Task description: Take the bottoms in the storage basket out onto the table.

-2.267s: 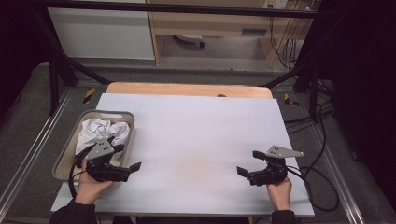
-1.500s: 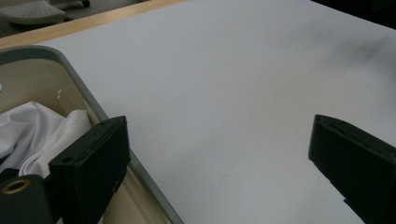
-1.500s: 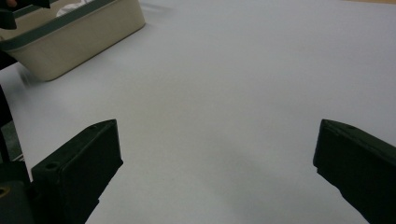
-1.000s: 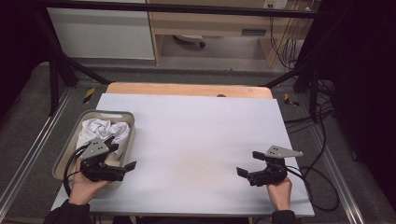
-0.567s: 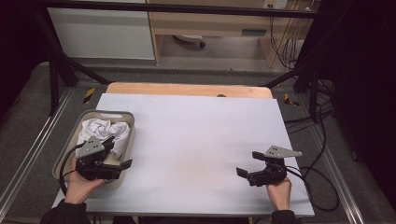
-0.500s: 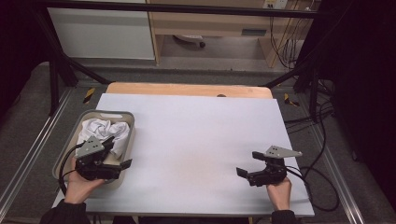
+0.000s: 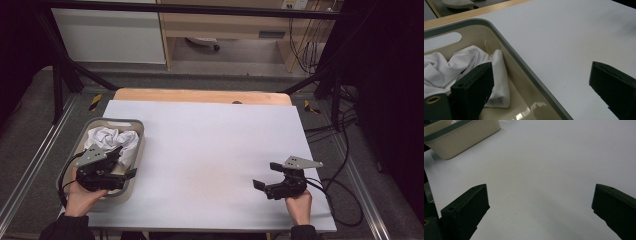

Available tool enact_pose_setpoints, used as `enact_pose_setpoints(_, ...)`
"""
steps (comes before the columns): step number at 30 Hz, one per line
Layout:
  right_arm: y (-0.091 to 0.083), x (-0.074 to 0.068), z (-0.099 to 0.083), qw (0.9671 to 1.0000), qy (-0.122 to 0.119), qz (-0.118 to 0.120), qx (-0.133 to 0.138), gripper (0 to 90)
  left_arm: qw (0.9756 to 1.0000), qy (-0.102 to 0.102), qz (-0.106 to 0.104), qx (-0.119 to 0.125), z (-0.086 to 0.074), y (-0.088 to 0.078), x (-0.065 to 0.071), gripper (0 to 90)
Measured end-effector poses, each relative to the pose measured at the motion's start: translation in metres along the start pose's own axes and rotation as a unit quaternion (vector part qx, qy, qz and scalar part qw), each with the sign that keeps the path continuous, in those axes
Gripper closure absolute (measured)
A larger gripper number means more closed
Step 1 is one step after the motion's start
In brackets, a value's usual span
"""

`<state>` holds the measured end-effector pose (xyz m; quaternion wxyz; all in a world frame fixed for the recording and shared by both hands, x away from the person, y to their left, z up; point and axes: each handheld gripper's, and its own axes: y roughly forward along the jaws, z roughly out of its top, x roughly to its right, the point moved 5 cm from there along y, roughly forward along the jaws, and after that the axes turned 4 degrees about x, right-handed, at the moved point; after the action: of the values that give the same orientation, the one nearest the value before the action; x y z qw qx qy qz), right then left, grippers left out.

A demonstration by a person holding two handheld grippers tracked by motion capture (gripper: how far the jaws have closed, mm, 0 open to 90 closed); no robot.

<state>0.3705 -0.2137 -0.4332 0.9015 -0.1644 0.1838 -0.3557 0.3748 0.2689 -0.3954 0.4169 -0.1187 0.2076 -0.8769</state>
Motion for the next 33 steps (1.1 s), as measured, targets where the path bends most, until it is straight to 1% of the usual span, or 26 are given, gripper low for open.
enact_pose_setpoints(13, -0.001, 0.0, 0.0, 1.0, -0.002, -0.002, 0.0, 1.7, 0.9999, -0.004, 0.015, -0.002, -0.002, -0.003, -0.009, 5.6)
enact_pose_setpoints(15, -0.001, 0.0, 0.0, 1.0, -0.001, -0.002, 0.0, 1.7, 0.9999, -0.002, 0.016, -0.003, -0.002, -0.005, -0.011, 5.6)
enact_pose_setpoints(33, 0.0, 0.0, -0.001, 1.0, -0.004, -0.003, -0.002, 1.7, 0.9996, -0.007, 0.028, -0.003, 0.004, -0.009, -0.022, 5.8)
